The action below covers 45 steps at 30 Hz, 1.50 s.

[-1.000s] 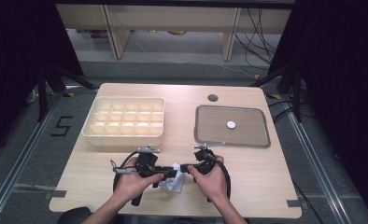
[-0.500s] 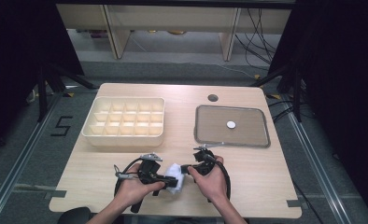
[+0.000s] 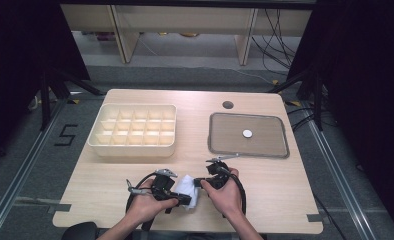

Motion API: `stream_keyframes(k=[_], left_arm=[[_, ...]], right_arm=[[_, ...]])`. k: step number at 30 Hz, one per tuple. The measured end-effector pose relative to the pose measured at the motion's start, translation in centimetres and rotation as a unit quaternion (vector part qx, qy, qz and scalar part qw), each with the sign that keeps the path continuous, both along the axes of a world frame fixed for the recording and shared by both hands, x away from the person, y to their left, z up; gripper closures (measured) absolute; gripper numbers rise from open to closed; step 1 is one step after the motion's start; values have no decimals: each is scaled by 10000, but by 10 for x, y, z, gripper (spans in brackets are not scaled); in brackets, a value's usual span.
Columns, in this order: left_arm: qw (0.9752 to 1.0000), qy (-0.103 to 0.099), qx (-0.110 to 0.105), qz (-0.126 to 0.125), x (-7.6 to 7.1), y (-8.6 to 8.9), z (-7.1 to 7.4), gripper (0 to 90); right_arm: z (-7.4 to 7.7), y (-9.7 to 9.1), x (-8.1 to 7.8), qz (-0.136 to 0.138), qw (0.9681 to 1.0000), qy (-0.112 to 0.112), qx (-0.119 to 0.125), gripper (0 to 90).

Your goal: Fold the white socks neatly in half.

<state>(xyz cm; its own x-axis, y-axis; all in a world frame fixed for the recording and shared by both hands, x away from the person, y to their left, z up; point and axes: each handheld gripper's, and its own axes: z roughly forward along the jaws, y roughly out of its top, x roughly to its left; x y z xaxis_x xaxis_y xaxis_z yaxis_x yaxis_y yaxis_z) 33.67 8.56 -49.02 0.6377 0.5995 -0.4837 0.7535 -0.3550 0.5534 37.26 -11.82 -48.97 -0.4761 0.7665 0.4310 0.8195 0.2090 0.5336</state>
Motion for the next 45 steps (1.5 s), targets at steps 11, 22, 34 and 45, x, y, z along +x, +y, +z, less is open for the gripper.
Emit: stream_keyframes(k=[11, 22, 34, 45], left_arm=[[9999, -107, 71, -28, -1, -2, -2, 849], [9998, -156, 81, -56, -3, -3, -2, 849], [9943, -697, -286, 755, 8, 40, 33, 525], [9973, -71, -38, 724, 37, 33, 12, 448]], right_arm=[[-4, 0, -1, 43, 10000, -16, -81, 846], [-4, 0, -2, 128, 9998, -46, -137, 842], [-2, 1, -6, 79, 9999, -92, -89, 800], [27, -6, -16, 13, 9970, -772, -30, 753]])
